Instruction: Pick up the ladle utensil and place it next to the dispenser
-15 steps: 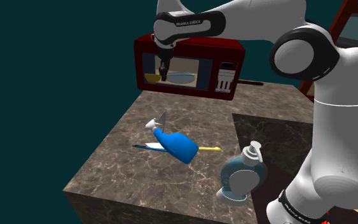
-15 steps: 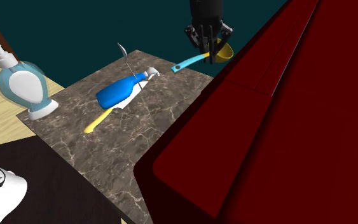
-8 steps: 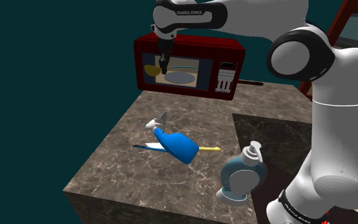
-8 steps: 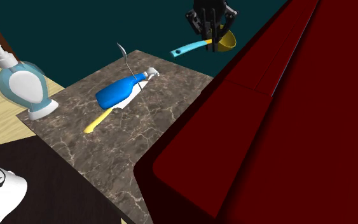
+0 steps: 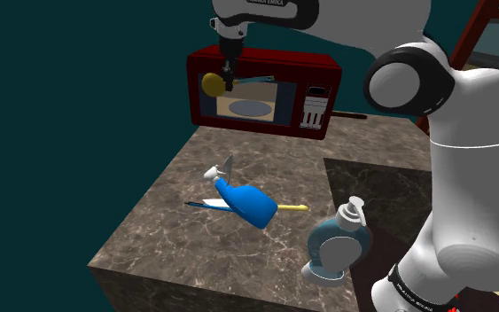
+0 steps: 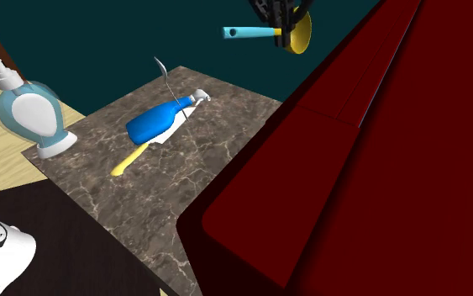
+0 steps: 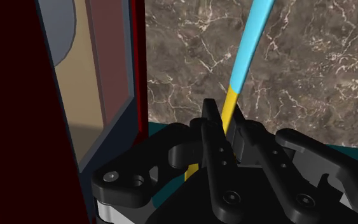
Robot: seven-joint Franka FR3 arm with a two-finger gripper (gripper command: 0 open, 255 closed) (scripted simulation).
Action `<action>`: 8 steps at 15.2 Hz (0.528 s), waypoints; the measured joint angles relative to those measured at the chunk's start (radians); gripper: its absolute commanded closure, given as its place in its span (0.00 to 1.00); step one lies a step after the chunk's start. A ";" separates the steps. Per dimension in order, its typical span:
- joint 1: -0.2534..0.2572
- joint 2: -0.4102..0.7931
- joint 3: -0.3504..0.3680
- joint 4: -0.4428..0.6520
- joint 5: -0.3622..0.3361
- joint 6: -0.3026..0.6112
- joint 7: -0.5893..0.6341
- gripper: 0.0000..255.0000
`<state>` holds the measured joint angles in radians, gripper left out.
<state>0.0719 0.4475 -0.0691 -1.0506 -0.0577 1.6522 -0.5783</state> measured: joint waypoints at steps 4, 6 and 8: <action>-0.002 0.048 0.000 0.135 0.003 -0.086 -0.005 1.00; -0.006 0.075 0.000 0.207 0.005 -0.132 -0.010 1.00; -0.007 0.111 0.000 0.294 0.007 -0.183 -0.012 1.00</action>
<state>0.0646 0.5585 -0.0693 -0.7565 -0.0504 1.4696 -0.5908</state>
